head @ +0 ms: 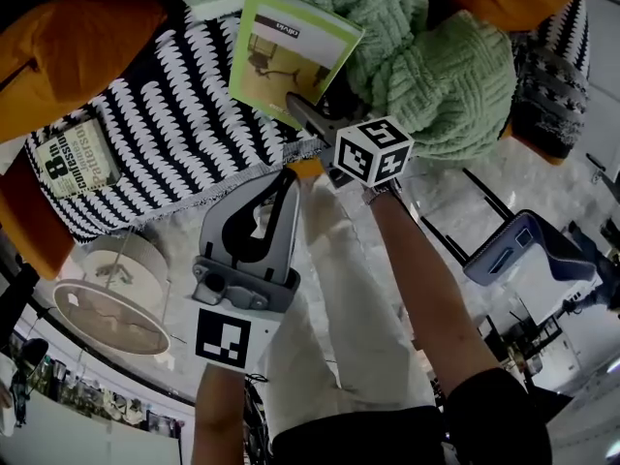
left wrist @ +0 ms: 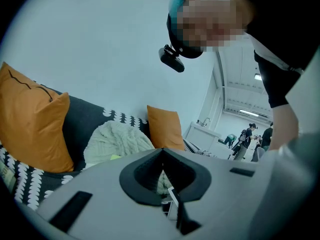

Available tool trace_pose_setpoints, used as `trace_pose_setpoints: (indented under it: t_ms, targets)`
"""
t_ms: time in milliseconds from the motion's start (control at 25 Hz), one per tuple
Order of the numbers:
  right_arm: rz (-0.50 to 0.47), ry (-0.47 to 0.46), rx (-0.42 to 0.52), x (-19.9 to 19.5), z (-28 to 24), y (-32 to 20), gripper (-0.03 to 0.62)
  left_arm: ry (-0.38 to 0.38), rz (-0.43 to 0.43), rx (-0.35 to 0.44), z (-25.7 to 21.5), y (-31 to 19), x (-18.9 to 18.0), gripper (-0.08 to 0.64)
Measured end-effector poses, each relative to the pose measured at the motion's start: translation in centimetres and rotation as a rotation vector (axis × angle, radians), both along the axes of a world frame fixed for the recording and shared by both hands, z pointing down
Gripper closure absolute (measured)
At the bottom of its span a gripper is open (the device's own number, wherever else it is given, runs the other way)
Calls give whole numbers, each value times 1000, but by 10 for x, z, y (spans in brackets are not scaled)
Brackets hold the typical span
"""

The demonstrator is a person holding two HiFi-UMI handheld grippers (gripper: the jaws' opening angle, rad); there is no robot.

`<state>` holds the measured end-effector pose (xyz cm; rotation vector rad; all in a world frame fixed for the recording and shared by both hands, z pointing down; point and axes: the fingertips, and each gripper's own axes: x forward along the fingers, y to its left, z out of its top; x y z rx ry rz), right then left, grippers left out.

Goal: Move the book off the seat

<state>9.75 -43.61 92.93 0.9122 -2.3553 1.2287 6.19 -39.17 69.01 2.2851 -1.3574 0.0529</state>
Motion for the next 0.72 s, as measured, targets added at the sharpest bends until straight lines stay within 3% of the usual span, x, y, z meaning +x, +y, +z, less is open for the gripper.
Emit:
trace_pose_setpoints:
  t_ms: [360, 720]
  targets:
    - [-78, -40, 6, -20, -14, -7, 319, 7, -5, 13, -4, 4, 4, 549]
    - [-42, 12, 3, -28, -10, -22, 374, 1, -8, 7, -4, 11, 5, 549]
